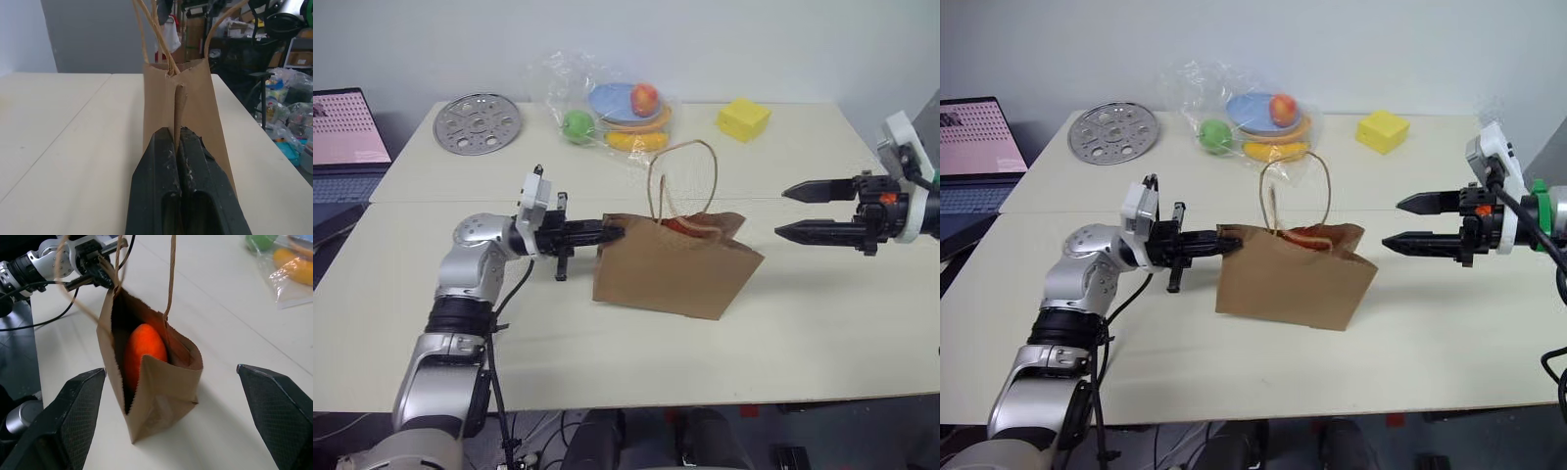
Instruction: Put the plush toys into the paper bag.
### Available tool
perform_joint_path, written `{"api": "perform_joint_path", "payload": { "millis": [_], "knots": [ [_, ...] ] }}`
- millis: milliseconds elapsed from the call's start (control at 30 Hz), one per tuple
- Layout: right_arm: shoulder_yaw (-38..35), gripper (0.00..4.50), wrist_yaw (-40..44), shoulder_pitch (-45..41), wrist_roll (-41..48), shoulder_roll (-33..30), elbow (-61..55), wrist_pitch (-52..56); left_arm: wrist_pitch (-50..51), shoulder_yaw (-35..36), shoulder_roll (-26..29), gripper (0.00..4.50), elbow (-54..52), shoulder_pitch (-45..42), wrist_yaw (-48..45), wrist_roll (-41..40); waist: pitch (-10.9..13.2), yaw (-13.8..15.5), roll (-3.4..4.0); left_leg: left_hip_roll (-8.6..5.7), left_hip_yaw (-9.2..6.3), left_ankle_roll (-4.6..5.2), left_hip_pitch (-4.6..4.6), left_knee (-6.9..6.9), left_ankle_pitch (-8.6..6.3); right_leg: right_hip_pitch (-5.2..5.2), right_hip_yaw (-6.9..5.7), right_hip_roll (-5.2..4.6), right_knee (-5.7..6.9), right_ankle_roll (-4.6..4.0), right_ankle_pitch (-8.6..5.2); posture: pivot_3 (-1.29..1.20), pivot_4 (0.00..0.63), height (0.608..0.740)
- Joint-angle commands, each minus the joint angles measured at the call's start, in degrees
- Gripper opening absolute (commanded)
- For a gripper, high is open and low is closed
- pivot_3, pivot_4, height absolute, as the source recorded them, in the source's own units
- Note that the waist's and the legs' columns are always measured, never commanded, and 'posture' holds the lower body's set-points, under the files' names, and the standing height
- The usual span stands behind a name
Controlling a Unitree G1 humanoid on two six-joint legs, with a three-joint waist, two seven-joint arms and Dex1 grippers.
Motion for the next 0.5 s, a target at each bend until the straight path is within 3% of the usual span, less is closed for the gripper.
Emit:
{"api": "perform_joint_path", "payload": {
  "millis": [33,133,233,500],
  "knots": [
    [-1.0,4.5,-1.1,-0.4,0.9,0.7,-1.4,-0.6,-1.9,2.4,-0.3,0.03,-2.7,-0.2,2.0,-0.1,0.0,-0.1,0.0,0.0,0.0,0.0,-0.01,0.05,0.0,0.0,0.01,0.0,0.0,0.04,0.02,0.0,0.15,0.74],
    [0.0,4.5,-0.7,0.0,0.1,1.2,-1.2,-1.7,-1.7,1.8,2.0,0.03,-5.4,4.1,2.2,1.7,0.0,-0.5,0.0,0.01,0.0,0.0,-0.04,0.12,0.0,-0.01,0.03,0.0,0.01,0.07,0.04,0.0,0.15,0.74],
    [1.2,4.5,0.0,-0.3,-1.0,1.4,-0.1,-3.1,-1.6,1.6,4.1,0.61,-7.6,7.2,1.8,2.6,0.0,-0.7,0.02,0.02,0.02,0.01,-0.03,0.09,-0.01,-0.04,0.05,0.01,0.02,0.07,0.04,0.0,0.15,0.74],
    [4.9,4.5,2.9,-2.1,-5.6,2.2,7.2,-9.1,7.4,4.6,12.9,3.15,-13.9,9.6,2.3,0.9,0.0,-0.4,0.02,0.04,-0.02,0.01,-0.1,0.22,-0.01,-0.04,0.02,-0.01,0.0,0.08,0.05,0.0,0.15,0.74]
  ]
}}
